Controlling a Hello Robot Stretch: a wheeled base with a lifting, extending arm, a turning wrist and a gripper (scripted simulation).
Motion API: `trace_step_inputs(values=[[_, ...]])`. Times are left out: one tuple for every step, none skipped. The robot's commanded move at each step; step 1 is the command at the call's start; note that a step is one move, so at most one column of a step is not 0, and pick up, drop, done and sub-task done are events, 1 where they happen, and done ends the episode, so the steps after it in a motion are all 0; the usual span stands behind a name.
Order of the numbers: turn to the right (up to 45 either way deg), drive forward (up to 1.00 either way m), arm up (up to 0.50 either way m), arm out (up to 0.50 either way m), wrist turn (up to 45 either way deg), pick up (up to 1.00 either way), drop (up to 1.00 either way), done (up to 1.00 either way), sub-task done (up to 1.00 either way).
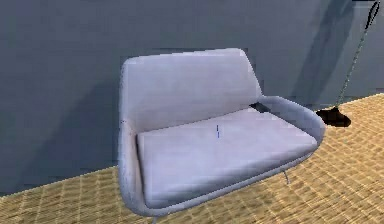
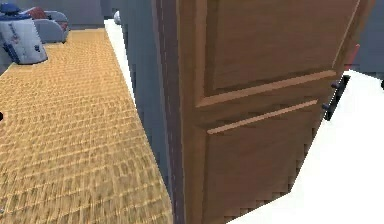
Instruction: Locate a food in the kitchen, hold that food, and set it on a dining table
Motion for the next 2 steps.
trace_step_inputs(values=[[0.0, 0.4, 0.0, 0.0, 0.0, 0.0, 0.0, 0.0, 0.0], [45.0, 0.0, 0.0, 0.0, 0.0, 0.0, 0.0, 0.0, 0.0]])
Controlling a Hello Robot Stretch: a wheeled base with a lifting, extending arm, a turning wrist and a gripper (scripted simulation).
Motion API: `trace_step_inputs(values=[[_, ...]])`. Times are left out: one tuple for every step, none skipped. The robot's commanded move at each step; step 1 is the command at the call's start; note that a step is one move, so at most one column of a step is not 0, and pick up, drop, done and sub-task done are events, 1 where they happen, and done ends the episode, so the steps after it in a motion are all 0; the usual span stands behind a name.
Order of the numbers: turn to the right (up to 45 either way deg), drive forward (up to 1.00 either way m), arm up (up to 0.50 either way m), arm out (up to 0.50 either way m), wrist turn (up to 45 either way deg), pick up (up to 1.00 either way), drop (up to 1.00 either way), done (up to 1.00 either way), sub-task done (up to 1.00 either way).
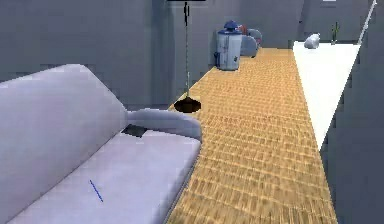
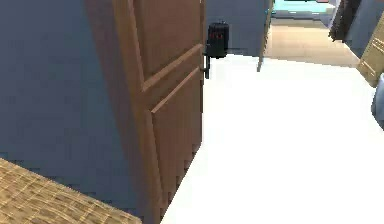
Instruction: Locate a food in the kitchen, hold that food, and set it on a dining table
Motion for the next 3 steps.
trace_step_inputs(values=[[39.0, 0.0, 0.0, 0.0, 0.0, 0.0, 0.0, 0.0, 0.0], [0.0, 0.7, 0.0, 0.0, 0.0, 0.0, 0.0, 0.0, 0.0], [-12.0, 0.0, 0.0, 0.0, 0.0, 0.0, 0.0, 0.0, 0.0]])
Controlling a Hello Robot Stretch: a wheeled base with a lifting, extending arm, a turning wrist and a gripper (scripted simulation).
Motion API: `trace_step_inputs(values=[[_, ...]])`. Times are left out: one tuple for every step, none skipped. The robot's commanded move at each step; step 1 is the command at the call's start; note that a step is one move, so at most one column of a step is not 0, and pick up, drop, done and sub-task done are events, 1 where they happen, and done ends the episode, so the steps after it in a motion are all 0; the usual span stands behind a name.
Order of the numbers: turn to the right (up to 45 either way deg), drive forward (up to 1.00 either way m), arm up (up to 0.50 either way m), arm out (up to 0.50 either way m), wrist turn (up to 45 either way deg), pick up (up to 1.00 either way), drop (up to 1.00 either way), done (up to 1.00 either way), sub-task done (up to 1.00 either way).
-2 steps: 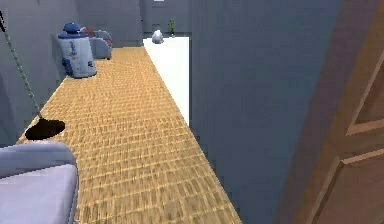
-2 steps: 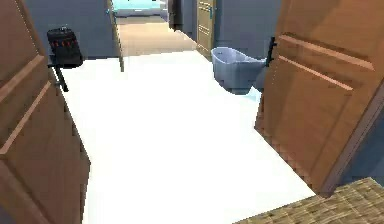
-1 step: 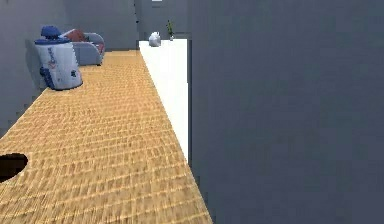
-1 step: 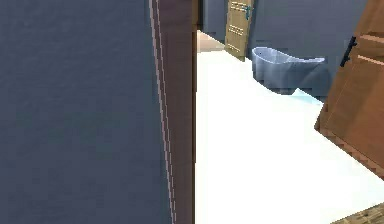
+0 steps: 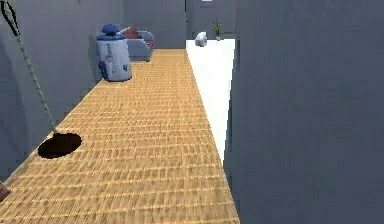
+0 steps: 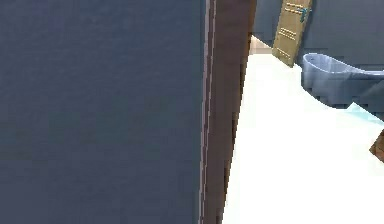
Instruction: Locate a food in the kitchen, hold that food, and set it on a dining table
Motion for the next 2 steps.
trace_step_inputs(values=[[0.0, 1.0, 0.0, 0.0, 0.0, 0.0, 0.0, 0.0, 0.0], [0.0, 0.65, 0.0, 0.0, 0.0, 0.0, 0.0, 0.0, 0.0]])
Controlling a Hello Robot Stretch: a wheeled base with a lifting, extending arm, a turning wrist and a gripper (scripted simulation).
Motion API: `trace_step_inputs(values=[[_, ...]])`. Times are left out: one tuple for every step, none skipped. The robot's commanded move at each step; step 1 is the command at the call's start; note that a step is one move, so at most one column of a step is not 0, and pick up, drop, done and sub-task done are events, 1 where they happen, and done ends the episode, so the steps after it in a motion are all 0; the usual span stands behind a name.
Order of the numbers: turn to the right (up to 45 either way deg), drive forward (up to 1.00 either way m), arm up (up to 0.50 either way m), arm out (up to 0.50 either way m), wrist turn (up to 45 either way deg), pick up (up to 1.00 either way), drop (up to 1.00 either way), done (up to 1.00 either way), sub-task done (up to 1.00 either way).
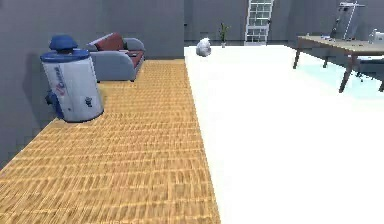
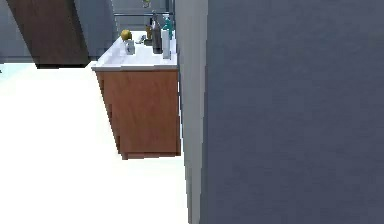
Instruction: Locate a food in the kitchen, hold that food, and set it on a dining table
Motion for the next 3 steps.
trace_step_inputs(values=[[-27.0, 0.0, 0.0, 0.0, 0.0, 0.0, 0.0, 0.0, 0.0], [0.0, 0.05, 0.0, 0.0, 0.0, 0.0, 0.0, 0.0, 0.0], [45.0, 0.0, 0.0, 0.0, 0.0, 0.0, 0.0, 0.0, 0.0]])
